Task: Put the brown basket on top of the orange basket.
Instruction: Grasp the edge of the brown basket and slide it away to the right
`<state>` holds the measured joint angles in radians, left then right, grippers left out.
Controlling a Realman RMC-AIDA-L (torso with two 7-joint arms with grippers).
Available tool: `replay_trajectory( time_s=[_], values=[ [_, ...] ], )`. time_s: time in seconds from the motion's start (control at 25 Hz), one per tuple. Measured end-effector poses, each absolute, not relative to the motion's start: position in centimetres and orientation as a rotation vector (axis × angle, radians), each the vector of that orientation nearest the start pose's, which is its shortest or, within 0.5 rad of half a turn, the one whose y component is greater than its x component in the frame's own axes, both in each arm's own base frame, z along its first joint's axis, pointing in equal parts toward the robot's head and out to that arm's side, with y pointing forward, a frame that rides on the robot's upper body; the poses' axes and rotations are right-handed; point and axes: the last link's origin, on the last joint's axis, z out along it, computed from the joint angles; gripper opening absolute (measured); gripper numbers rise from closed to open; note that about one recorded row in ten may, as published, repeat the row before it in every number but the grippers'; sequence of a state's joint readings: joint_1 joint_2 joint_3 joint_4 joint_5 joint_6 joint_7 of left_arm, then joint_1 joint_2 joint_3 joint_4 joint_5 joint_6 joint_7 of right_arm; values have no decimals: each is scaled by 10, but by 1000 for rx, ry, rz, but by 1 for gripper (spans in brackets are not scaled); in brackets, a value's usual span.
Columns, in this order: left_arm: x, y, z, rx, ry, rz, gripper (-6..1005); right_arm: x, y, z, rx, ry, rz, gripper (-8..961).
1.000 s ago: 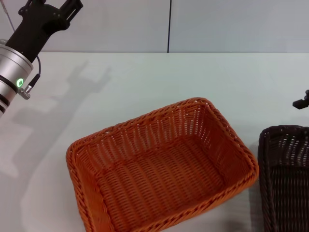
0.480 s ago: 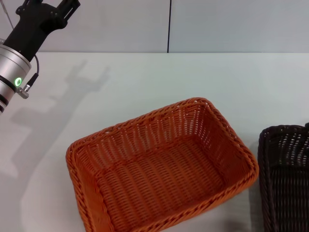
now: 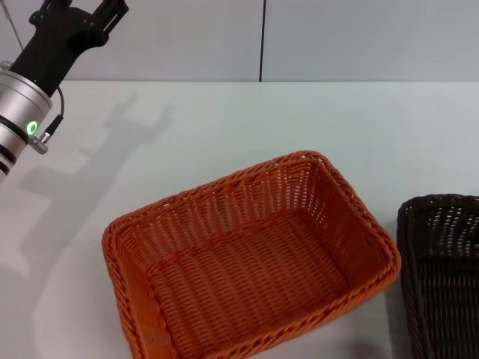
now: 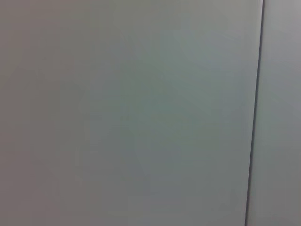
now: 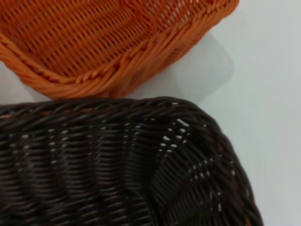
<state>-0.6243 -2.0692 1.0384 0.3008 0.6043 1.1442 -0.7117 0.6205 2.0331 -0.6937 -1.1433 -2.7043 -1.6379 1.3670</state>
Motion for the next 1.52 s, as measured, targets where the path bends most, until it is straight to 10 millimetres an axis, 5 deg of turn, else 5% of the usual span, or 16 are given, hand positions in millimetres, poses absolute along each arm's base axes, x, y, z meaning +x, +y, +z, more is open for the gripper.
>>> replay_trajectory(
  time_s=[0.16,0.76,1.52],
  values=[
    [-244,411,33,-1735,-506,-1109,802,282,358,93,-2796,164,-454,415],
    [-250,408,28,-1739,-537,-1096,802,300,347,129,-2891,434,-406,256],
    [-250,409,29,-1732,-538,-1099,803,318,333,134,-2880,629,-476,152]
  ],
)
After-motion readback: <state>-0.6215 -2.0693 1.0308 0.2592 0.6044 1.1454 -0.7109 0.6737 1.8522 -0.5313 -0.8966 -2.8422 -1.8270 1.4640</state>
